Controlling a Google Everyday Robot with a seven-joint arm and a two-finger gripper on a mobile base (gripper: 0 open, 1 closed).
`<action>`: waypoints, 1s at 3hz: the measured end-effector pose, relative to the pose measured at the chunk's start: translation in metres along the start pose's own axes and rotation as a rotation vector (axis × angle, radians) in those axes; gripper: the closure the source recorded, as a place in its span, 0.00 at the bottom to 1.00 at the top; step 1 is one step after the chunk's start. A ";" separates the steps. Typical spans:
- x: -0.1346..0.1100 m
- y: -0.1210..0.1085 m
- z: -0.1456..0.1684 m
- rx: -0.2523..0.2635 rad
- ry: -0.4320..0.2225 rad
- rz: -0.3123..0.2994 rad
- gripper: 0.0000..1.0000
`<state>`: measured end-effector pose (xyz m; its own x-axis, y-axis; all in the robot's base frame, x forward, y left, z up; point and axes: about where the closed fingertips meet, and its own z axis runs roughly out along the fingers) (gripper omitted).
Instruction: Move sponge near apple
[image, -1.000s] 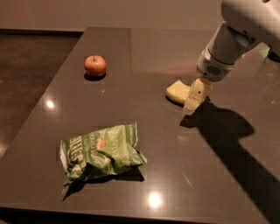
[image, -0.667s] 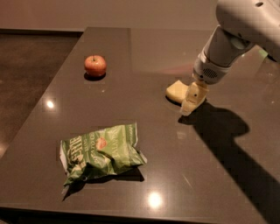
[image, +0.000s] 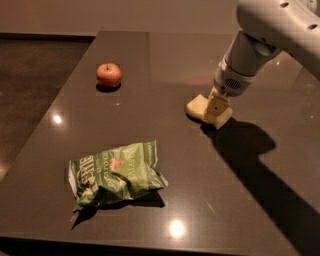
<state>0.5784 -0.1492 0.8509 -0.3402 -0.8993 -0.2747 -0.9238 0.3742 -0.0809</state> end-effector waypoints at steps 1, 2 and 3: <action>-0.014 -0.002 -0.007 0.002 -0.004 -0.012 0.84; -0.034 -0.011 -0.011 0.005 -0.026 -0.010 1.00; -0.059 -0.025 -0.006 0.003 -0.051 0.000 1.00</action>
Offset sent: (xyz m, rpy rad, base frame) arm 0.0415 0.0422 0.0381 0.0516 -0.0343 0.0009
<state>0.6210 -0.1066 0.8746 -0.3306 -0.8866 -0.3235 -0.9233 0.3749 -0.0838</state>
